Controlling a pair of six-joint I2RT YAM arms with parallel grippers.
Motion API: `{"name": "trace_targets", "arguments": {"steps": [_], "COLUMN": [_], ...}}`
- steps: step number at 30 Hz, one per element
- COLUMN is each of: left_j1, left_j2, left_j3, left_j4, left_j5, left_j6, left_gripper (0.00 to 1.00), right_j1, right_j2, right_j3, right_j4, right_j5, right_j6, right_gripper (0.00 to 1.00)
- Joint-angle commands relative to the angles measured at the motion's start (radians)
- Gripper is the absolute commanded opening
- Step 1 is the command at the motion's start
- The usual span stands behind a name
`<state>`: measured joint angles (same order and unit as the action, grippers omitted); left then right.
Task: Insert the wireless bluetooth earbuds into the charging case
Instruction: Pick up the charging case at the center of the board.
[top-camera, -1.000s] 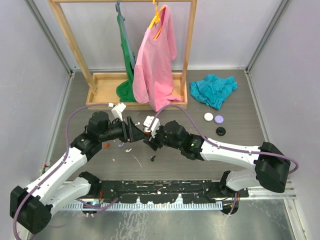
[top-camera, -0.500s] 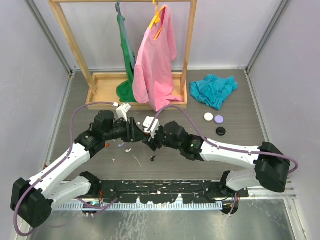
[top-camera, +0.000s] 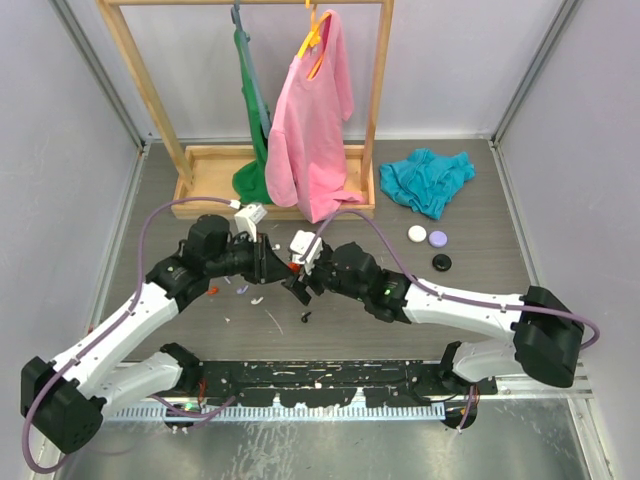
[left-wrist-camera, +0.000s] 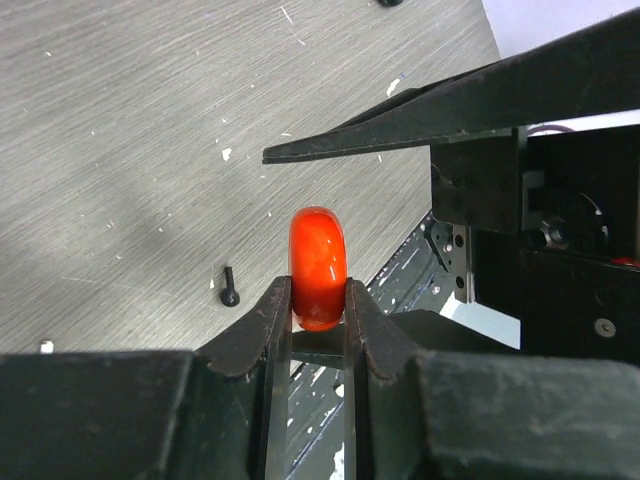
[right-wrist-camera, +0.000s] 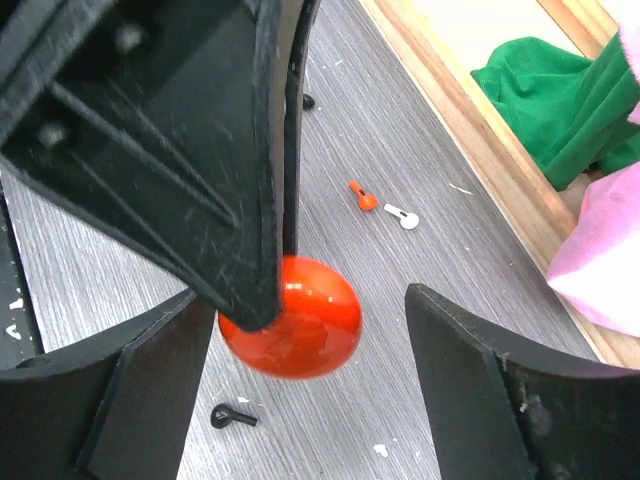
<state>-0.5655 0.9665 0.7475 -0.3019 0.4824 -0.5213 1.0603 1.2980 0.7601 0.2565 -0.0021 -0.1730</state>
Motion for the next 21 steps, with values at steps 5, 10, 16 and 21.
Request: {"name": "trace_targets", "arguments": {"steps": [5,10,16,21], "left_j1": [-0.004,-0.003,-0.007,-0.022], "left_j2": [-0.049,-0.039,-0.021,-0.02], "left_j3": [0.161,0.236,0.299,0.322], "left_j4": [-0.178,-0.277,-0.343,-0.335], "left_j5": [0.006,0.047,0.148,0.205], "left_j6": [0.199,0.328,0.494,0.599], "left_gripper": [0.06,0.03,0.03,0.03], "right_j1": [-0.017,-0.101,-0.215,-0.218], "right_j2": [-0.129,-0.197,-0.256,-0.244], "right_j3": [-0.058,-0.119,-0.213,-0.234], "right_j4": [0.085,0.152,0.332,0.383], "right_j5": [-0.148,-0.365,-0.569,-0.633], "right_j6": [-0.032,0.012,0.079,0.082], "right_gripper": [0.86,0.88,0.9,0.9]}}
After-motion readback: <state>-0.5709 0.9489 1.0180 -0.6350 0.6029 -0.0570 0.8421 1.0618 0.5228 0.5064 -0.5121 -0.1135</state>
